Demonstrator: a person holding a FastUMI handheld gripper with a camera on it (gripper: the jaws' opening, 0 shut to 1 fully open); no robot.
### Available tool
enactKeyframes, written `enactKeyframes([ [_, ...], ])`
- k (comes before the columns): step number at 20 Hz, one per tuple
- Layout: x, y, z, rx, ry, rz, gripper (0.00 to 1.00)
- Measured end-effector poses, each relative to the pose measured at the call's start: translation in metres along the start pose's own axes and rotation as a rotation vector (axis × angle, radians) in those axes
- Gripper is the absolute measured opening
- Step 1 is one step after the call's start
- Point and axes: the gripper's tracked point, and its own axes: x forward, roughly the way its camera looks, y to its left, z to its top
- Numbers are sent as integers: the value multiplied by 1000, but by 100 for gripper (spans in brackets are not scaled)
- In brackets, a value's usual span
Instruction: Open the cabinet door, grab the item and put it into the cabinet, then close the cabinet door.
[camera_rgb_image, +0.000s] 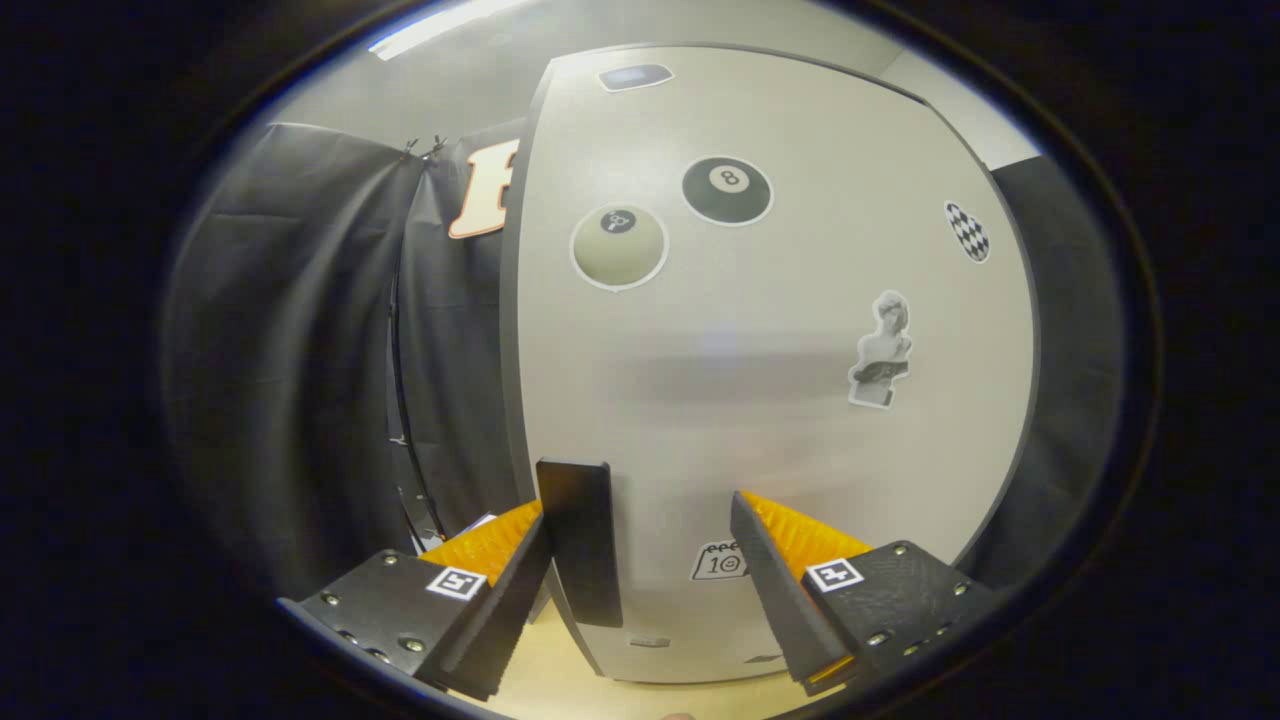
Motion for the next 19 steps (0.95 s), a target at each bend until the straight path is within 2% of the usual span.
enactKeyframes([
  [5, -5, 1, -1, 1, 16, 40, 100],
  [9, -38, -15, 19, 0, -33, 48, 100],
  [14, -79, -73, 59, -4, -109, -35, 100],
  [19, -117, -131, 80, -14, -162, -117, 100],
])
